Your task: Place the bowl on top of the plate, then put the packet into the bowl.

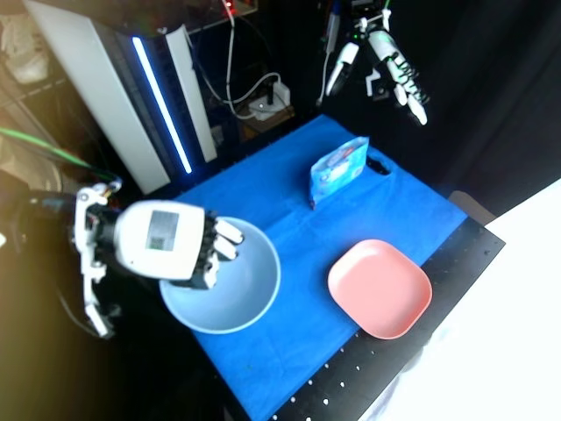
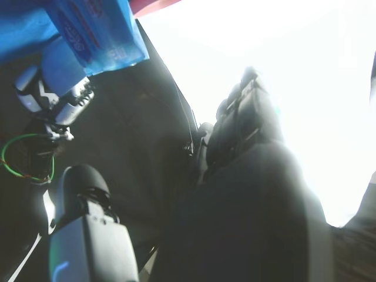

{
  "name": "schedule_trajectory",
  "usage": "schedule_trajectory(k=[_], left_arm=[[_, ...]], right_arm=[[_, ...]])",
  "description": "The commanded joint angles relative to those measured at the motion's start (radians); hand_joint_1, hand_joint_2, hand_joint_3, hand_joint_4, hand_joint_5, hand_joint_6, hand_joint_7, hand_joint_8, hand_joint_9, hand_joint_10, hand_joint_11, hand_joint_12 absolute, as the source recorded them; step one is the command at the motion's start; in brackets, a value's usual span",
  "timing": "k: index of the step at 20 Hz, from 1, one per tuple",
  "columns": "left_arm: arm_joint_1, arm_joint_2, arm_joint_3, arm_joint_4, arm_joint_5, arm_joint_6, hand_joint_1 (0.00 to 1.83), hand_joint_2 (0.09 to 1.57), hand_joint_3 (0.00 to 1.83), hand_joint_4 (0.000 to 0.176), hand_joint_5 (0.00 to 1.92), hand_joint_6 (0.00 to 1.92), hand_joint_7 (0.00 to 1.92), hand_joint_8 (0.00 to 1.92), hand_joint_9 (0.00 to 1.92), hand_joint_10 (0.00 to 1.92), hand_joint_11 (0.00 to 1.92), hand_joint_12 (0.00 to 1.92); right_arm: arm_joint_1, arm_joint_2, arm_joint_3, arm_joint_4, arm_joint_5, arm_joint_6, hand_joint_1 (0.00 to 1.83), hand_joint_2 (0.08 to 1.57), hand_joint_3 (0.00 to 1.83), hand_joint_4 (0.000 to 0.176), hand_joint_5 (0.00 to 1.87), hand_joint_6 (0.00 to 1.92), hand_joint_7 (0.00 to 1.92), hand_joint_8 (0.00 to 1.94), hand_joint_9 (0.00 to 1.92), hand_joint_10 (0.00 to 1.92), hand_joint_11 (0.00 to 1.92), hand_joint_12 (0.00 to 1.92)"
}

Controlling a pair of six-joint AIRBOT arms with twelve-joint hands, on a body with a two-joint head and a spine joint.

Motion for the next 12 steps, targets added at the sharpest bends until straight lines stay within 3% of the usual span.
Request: schedule_trajectory(k=[1,2,3,4,5,6,8,9,10,11,12], left_arm=[[-0.010,-0.004,0.004,-0.014,-0.132,-0.008,0.57,0.95,0.01,0.137,0.01,0.00,0.00,0.00,0.00,0.00,0.05,0.04],[-0.010,-0.005,0.004,-0.014,-0.133,-0.008,0.56,0.96,0.01,0.135,0.01,0.00,0.00,0.00,0.00,0.00,0.06,0.04],[-0.010,-0.006,0.005,-0.014,-0.133,-0.009,0.56,0.96,0.01,0.135,0.01,0.00,0.00,0.00,0.00,0.00,0.06,0.04],[-0.010,-0.007,0.005,-0.014,-0.133,-0.009,0.53,0.96,0.01,0.128,0.01,0.00,0.00,0.00,0.00,0.00,0.06,0.05],[-0.010,-0.007,0.005,-0.014,-0.133,-0.009,0.53,0.96,0.01,0.128,0.01,0.00,0.00,0.00,0.00,0.00,0.06,0.05],[-0.010,-0.007,0.005,-0.014,-0.134,-0.009,0.52,0.95,0.00,0.141,0.01,0.00,0.00,0.00,0.00,0.00,0.06,0.05],[-0.010,-0.007,0.005,-0.014,-0.134,-0.009,0.52,0.95,0.00,0.142,0.02,0.00,0.00,0.00,0.00,0.00,0.06,0.05],[-0.010,-0.008,0.006,-0.014,-0.134,-0.009,0.50,0.95,0.00,0.135,0.02,0.00,0.00,0.00,0.00,0.00,0.06,0.05],[-0.010,-0.008,0.006,-0.014,-0.134,-0.009,0.50,0.94,0.00,0.126,0.02,0.00,0.00,0.00,0.00,0.00,0.07,0.05],[-0.010,-0.008,0.006,-0.014,-0.134,-0.009,0.51,0.94,0.00,0.124,0.02,0.00,0.00,0.00,0.00,0.00,0.07,0.05],[-0.010,-0.008,0.006,-0.014,-0.134,-0.009,0.51,0.93,0.00,0.126,0.01,0.00,0.00,0.00,0.00,0.00,0.03,0.04]], right_arm=[[0.021,-0.002,0.006,0.043,0.128,0.002,1.00,0.89,1.07,0.000,0.66,1.92,1.21,1.94,1.45,1.92,1.50,1.92],[0.034,-0.010,0.015,0.055,0.141,0.002,1.30,1.04,0.71,0.000,1.03,1.92,1.37,1.94,1.51,1.92,1.54,1.92],[0.041,-0.017,0.022,0.063,0.147,0.002,1.30,1.04,0.71,0.000,1.03,1.92,1.37,1.94,1.51,1.92,1.54,1.92],[0.053,-0.025,0.033,0.073,0.152,0.002,1.15,1.06,0.76,0.000,0.97,1.92,1.35,1.94,1.49,1.92,1.50,1.92],[0.063,-0.031,0.039,0.077,0.152,0.002,1.15,1.06,0.76,0.000,0.97,1.92,1.35,1.94,1.49,1.92,1.50,1.92],[0.081,-0.040,0.049,0.079,0.153,0.002,0.98,0.89,1.07,0.000,0.70,1.92,1.34,1.94,1.49,1.92,1.53,1.92],[0.108,-0.061,0.067,0.079,0.153,0.002,0.97,0.86,1.12,0.000,0.71,1.92,1.35,1.94,1.49,1.92,1.55,1.92],[0.126,-0.078,0.083,0.079,0.153,0.002,1.10,1.09,0.73,0.000,0.99,1.92,1.35,1.94,1.50,1.92,1.56,1.92],[0.141,-0.094,0.097,0.079,0.153,0.002,1.03,1.30,0.42,0.000,1.06,1.92,1.33,1.94,1.48,1.92,1.55,1.92],[0.159,-0.114,0.115,0.079,0.152,0.002,1.04,1.42,0.28,0.000,1.05,1.92,1.29,1.94,1.45,1.92,1.53,1.92],[0.176,-0.138,0.135,0.080,0.152,0.002,1.22,1.43,0.26,0.000,1.10,1.92,1.30,1.94,1.46,1.92,1.54,1.92]])
